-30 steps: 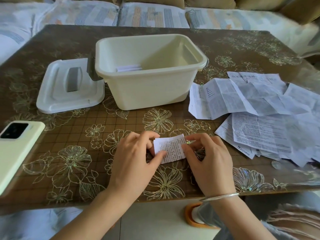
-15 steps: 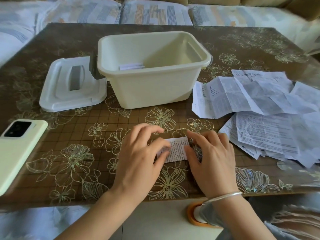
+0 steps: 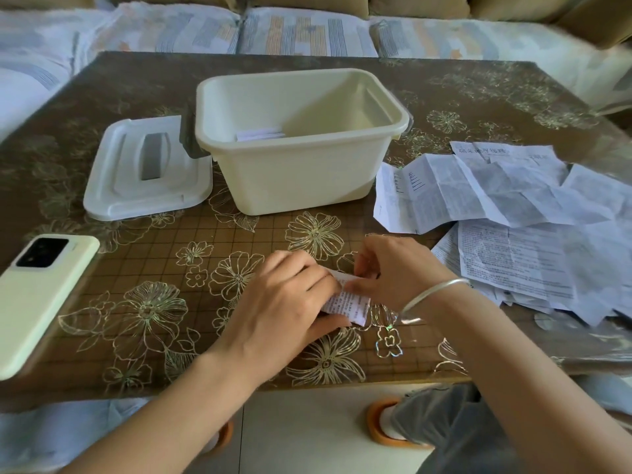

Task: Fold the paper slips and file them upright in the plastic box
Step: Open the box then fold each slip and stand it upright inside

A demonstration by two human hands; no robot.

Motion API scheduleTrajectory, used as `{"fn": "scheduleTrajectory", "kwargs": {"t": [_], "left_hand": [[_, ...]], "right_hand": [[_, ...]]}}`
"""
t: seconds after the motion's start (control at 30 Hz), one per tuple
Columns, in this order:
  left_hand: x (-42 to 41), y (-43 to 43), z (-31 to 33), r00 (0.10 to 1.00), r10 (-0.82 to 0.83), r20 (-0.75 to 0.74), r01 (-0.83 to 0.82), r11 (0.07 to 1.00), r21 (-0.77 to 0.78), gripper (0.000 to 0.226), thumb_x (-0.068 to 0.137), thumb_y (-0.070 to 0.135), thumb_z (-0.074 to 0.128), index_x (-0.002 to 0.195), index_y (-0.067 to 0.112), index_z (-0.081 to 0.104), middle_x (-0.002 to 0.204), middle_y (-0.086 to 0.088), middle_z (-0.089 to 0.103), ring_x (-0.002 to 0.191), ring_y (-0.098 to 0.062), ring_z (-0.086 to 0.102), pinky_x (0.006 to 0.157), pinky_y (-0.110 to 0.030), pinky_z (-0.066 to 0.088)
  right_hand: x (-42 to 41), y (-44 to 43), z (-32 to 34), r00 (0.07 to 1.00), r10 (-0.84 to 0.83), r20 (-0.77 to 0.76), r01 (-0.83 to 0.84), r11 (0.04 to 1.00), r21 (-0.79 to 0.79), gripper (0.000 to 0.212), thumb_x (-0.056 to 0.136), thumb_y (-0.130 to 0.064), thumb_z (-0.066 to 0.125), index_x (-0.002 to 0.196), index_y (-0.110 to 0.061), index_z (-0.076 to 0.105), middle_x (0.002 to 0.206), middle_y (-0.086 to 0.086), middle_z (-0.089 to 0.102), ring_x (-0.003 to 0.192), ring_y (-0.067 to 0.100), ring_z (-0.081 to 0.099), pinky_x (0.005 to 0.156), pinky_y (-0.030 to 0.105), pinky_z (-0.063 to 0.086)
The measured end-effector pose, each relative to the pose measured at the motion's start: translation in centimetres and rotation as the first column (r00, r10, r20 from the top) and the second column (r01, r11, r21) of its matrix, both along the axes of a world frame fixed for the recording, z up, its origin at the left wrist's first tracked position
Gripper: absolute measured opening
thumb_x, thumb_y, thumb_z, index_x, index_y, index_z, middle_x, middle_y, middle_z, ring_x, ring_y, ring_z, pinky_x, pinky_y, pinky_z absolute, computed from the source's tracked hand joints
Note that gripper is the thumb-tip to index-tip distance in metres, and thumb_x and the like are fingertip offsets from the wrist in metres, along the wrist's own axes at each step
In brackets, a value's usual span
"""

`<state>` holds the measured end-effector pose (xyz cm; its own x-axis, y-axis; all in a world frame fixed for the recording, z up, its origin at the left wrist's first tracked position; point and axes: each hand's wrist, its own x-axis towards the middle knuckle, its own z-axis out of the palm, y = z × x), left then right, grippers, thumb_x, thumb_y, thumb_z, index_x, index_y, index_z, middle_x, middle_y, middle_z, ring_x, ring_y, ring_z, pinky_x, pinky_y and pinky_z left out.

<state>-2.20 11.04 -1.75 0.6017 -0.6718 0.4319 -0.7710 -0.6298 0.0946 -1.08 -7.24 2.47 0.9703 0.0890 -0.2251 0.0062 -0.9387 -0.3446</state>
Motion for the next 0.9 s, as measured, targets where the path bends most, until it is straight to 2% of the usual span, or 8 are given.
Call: {"fn": "scheduleTrajectory", "kwargs": {"t": [0.1,0.2,0.33,0.4,0.57,0.7,0.77,0.9], "left_hand": [[0.5,0.3,-0.1,0.983,-0.145,0.111,0.14,0.989,0.058,0.022,0.099,0.028,0.058,0.092,0.011,0.069,0.089,-0.001,0.067,0.081,-0.02,0.06,0.07,-0.035,0.049],[0.1,0.3,-0.4,0.962,-0.212,0.17,0.204,0.977,0.065,0.012,0.097,0.011,0.059,0.097,0.008,0.071,0.09,-0.003,0.069,0.08,-0.021,0.063,0.067,-0.036,0.051],[-0.5,0.2,-0.5,0.981,-0.172,0.085,0.176,0.984,-0.032,0.022,0.097,0.027,0.061,0.104,0.009,0.072,0.099,-0.001,0.071,0.088,-0.019,0.067,0.073,-0.036,0.053],[-0.8,0.1,-0.8,0.993,-0.099,0.058,0.104,0.992,-0.073,0.021,0.095,0.026,0.061,0.101,0.01,0.073,0.097,0.0,0.072,0.086,-0.018,0.067,0.077,-0.035,0.053],[-1.4,0.1,-1.3,1.0,0.02,-0.003,-0.02,0.981,-0.194,0.007,0.086,0.015,0.068,0.089,0.014,0.075,0.089,0.005,0.073,0.083,-0.016,0.067,0.081,-0.036,0.05],[-1.9,0.6,-1.3,0.984,0.09,-0.153,-0.132,0.948,-0.291,0.013,0.085,0.027,0.064,0.088,0.022,0.076,0.088,0.014,0.07,0.09,-0.01,0.062,0.084,-0.034,0.046],[-2.1,0.4,-1.2,0.959,0.106,-0.263,-0.194,0.922,-0.335,0.02,0.085,0.035,0.059,0.088,0.024,0.075,0.087,0.018,0.068,0.09,-0.007,0.059,0.083,-0.03,0.045],[-2.2,-0.6,-0.8,0.909,0.201,-0.364,-0.334,0.874,-0.352,0.019,0.085,0.04,0.06,0.089,0.026,0.072,0.078,0.027,0.058,0.081,-0.004,0.056,0.077,-0.027,0.045]], "right_hand": [[-1.0,-0.3,-0.5,0.998,-0.064,-0.011,0.065,0.993,0.098,0.016,0.086,-0.034,0.068,0.089,-0.029,0.053,0.079,-0.013,0.054,0.071,0.004,0.05,0.058,0.019,0.039],[-2.0,-0.5,-1.5,0.979,-0.201,-0.021,0.2,0.946,0.254,0.007,0.089,-0.029,0.064,0.091,-0.028,0.057,0.079,-0.011,0.058,0.073,0.01,0.055,0.068,0.029,0.05],[-3.3,-0.2,-2.4,0.925,-0.379,-0.01,0.348,0.837,0.422,0.008,0.089,-0.028,0.064,0.081,-0.03,0.064,0.077,-0.007,0.066,0.068,0.009,0.058,0.065,0.027,0.049],[-3.9,0.0,-2.5,0.906,-0.422,-0.025,0.382,0.793,0.475,0.006,0.089,-0.029,0.064,0.084,-0.028,0.067,0.074,-0.006,0.066,0.065,0.009,0.058,0.063,0.026,0.048],[-5.5,-0.1,-2.4,0.945,-0.322,0.054,0.281,0.887,0.366,0.034,0.089,-0.055,0.05,0.084,-0.028,0.07,0.068,-0.01,0.068,0.053,0.003,0.052,0.054,0.023,0.038],[-6.8,-1.3,-2.1,0.98,-0.151,0.131,0.112,0.957,0.269,0.058,0.062,-0.087,0.04,0.089,-0.043,0.067,0.072,-0.02,0.061,0.06,-0.002,0.053,0.053,0.018,0.038],[-7.0,-1.5,-2.3,0.978,-0.14,0.155,0.103,0.968,0.23,0.054,0.06,-0.086,0.043,0.085,-0.044,0.066,0.074,-0.019,0.059,0.062,-0.001,0.052,0.055,0.021,0.042],[-6.0,-0.4,-2.7,0.936,-0.225,0.271,0.177,0.966,0.19,0.036,0.077,-0.068,0.044,0.066,-0.036,0.053,0.07,-0.013,0.054,0.06,0.006,0.049,0.05,0.024,0.031]]}}
